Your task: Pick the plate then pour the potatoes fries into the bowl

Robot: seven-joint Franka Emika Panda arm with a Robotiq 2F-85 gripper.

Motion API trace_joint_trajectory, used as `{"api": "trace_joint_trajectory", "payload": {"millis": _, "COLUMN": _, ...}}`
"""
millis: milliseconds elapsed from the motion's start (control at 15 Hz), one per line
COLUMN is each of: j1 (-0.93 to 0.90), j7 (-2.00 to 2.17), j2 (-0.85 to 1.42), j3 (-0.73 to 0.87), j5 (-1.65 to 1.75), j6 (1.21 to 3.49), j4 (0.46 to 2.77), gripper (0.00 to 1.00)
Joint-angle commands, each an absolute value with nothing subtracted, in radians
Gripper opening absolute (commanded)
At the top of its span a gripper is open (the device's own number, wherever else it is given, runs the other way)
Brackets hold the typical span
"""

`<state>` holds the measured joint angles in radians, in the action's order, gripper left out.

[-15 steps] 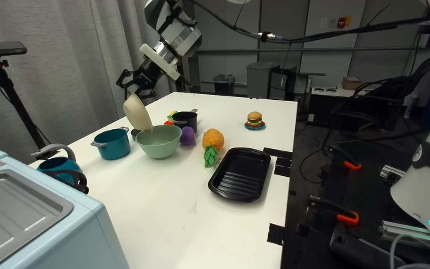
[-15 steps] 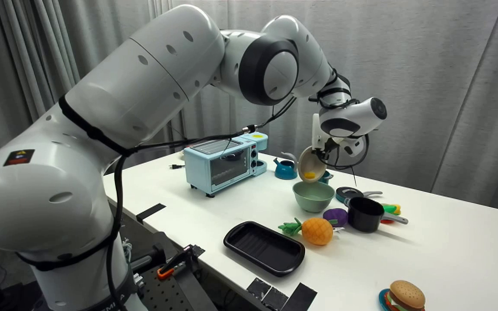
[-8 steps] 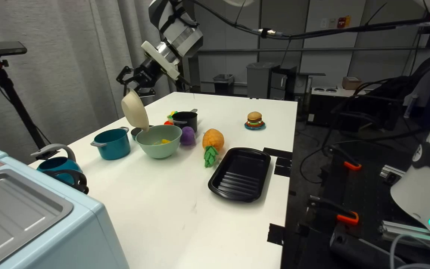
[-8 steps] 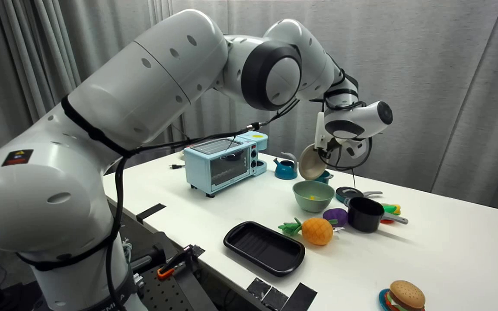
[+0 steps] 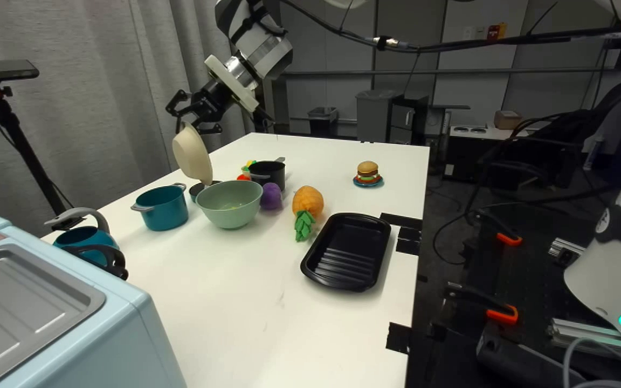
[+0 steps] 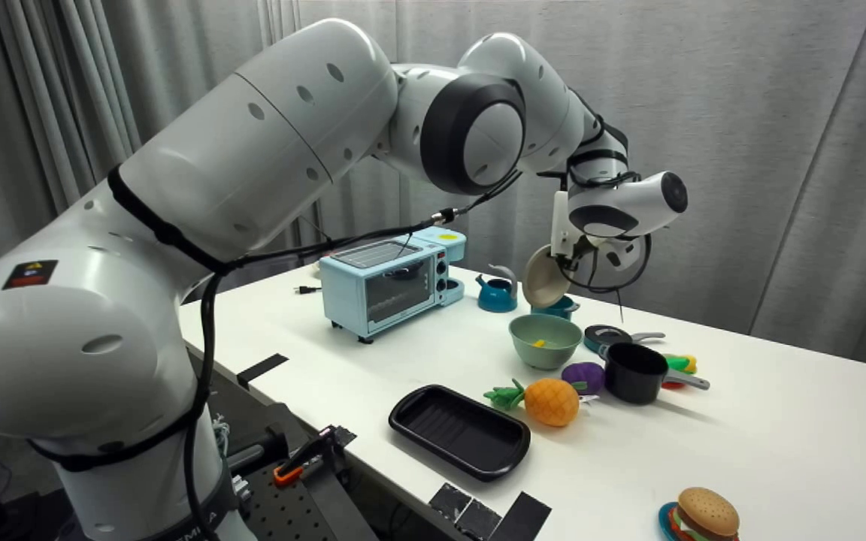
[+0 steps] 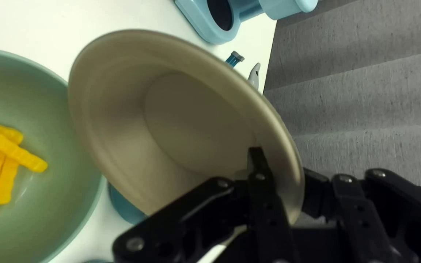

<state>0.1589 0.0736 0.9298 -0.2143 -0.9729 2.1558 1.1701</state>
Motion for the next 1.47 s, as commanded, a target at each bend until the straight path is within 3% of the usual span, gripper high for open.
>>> {"api": "trace_joint_trajectory", "payload": {"millis": 0, "j1": 0.135, "j7": 0.012, "j2": 0.940, "j3": -0.199, "j5": -0.977, "j6": 2.116, "j4": 1.129, "gripper": 0.01}}
{"api": "trace_joint_trajectory", "payload": {"millis": 667, "j1": 0.031, "j7": -0.181, "j2": 0.904, "j3": -0.191, "j5": -0.768, "j6": 2.040, "j4": 1.169, "gripper": 0.01}}
{"api": "trace_joint_trajectory", "payload": {"millis": 1400, "j1": 0.007, "j7": -0.437, "j2": 0.819, "j3": -0.240, "j5": -0.485, "j6": 2.150, "j4": 1.303, "gripper": 0.01}}
